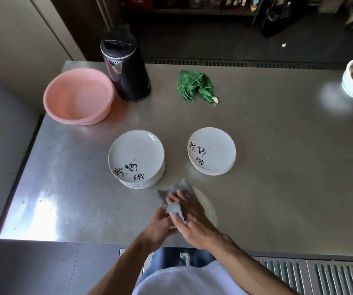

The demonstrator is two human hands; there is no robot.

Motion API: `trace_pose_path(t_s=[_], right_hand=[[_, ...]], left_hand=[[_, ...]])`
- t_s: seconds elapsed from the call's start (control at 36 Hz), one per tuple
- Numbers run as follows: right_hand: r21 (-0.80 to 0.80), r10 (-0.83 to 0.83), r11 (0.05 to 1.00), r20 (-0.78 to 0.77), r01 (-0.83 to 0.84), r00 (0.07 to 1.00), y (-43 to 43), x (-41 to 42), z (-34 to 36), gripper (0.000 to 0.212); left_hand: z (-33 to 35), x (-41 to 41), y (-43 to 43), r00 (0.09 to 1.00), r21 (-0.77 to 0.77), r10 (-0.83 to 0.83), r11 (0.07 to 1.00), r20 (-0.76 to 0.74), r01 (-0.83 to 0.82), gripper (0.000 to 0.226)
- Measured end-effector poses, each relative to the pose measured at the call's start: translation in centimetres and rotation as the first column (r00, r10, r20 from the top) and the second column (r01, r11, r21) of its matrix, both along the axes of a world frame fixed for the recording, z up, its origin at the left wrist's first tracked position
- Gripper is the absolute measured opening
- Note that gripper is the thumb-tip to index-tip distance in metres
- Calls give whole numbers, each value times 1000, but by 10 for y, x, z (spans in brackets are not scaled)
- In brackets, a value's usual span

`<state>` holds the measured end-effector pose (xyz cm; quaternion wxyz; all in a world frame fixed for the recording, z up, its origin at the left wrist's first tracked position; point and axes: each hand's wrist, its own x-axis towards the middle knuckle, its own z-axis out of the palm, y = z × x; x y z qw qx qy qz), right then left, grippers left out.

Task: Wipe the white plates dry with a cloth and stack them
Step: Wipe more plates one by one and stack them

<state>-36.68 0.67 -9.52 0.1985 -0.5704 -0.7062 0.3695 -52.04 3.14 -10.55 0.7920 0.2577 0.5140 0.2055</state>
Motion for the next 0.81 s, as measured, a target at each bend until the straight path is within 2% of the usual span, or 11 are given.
trace_pose_path(t_s=[0.08, 0.19, 0.25, 0.33, 0.39, 0.44, 0.5, 0.56, 0.64, 0.72, 0.81], right_hand=[[41, 24, 999, 82, -27, 996, 5, 6, -5, 50], [-179, -276, 932, 213, 315, 937, 18, 25, -12, 53], [-117, -192, 970, 161, 211, 968, 20, 24, -9, 53], [13, 127, 992, 103, -129, 987, 9, 17, -6, 51], [30, 136, 990, 134, -141, 982, 10, 20, -11, 48], [-11, -90, 996, 164, 93, 982, 15, 22, -12, 45], [-125, -385, 904, 176, 409, 906, 23, 27, -7, 44], [-226, -497, 820, 177, 526, 850, 22, 31, -5, 47], [-209, -488, 838, 129, 505, 863, 12, 29, -5, 48], [-58, -404, 911, 79, 409, 911, 5, 18, 2, 43], [78, -106, 992, 59, 102, 993, 2, 1, 1, 42]], left_hand=[[2, 0, -3, 1000, -6, -25, 1000, -13, 25, 28], [-4, -1, -7, 999, -50, -27, 998, -45, 25, 43], [-4, 0, -8, 998, -44, -47, 998, -48, 45, 47], [-2, 2, -7, 994, -27, -74, 997, -74, 72, 50], [0, 4, -6, 993, -25, -87, 996, -85, 85, 53], [1, 5, -6, 994, -35, -76, 997, -80, 74, 47], [-1, 3, -7, 997, -54, -19, 998, -71, 15, 46], [-2, 0, -6, 996, -71, 37, 997, -84, -43, 52], [-2, -4, -2, 996, -71, 12, 997, -85, -18, 61], [1, -4, 2, 996, -73, -3, 997, -93, -4, 56], [4, -2, 1, 998, -49, -26, 999, -51, 23, 54]])
